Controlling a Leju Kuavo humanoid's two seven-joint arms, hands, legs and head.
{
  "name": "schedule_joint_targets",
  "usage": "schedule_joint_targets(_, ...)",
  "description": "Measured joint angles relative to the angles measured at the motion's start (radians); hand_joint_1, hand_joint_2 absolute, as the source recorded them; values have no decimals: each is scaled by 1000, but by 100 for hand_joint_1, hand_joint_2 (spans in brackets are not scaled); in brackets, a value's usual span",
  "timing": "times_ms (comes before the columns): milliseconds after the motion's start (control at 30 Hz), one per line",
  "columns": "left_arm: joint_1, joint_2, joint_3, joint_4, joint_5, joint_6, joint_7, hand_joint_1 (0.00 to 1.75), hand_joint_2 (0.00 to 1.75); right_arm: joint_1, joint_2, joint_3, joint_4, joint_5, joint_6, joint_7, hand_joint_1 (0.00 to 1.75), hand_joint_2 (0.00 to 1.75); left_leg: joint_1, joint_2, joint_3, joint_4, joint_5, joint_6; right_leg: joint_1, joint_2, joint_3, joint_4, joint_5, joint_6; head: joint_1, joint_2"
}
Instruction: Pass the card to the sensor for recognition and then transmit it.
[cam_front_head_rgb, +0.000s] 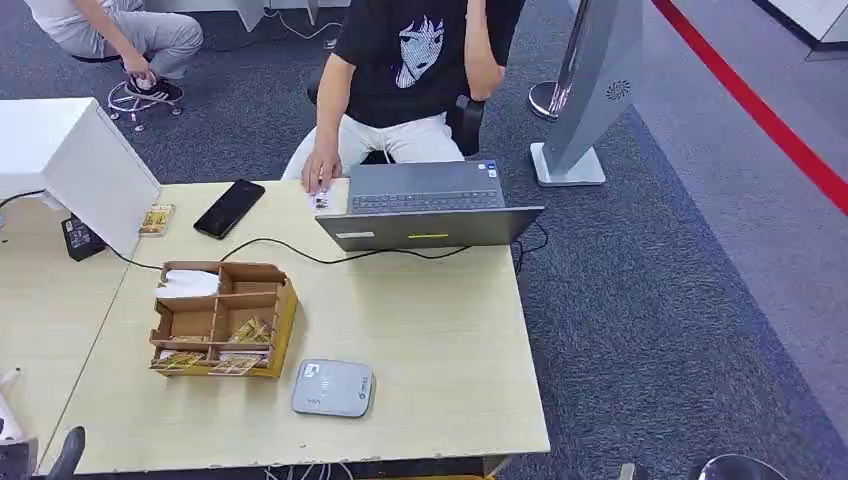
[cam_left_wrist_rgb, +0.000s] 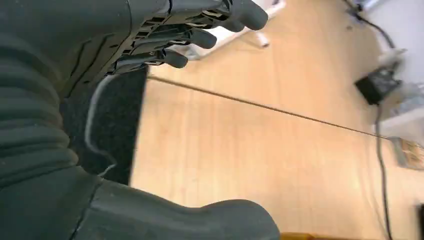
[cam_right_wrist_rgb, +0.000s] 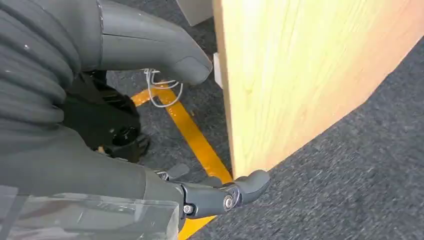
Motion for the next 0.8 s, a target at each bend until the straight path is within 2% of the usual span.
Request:
schedule_joint_targets(300, -111, 95, -147, -66, -254, 24, 40, 0, 175, -36, 18, -34, 0, 101, -8, -28, 0, 175, 0, 0, 0, 0, 1, -1, 0, 0, 0, 1, 2, -2, 0, 0)
schedule_joint_targets(800, -349, 273, -399, -76, -663, 36, 100, 0, 175, -103, 48, -71, 5, 262, -10, -72, 0, 175, 0, 0, 0, 0, 3, -1, 0, 0, -1, 1, 2, -2, 0, 0)
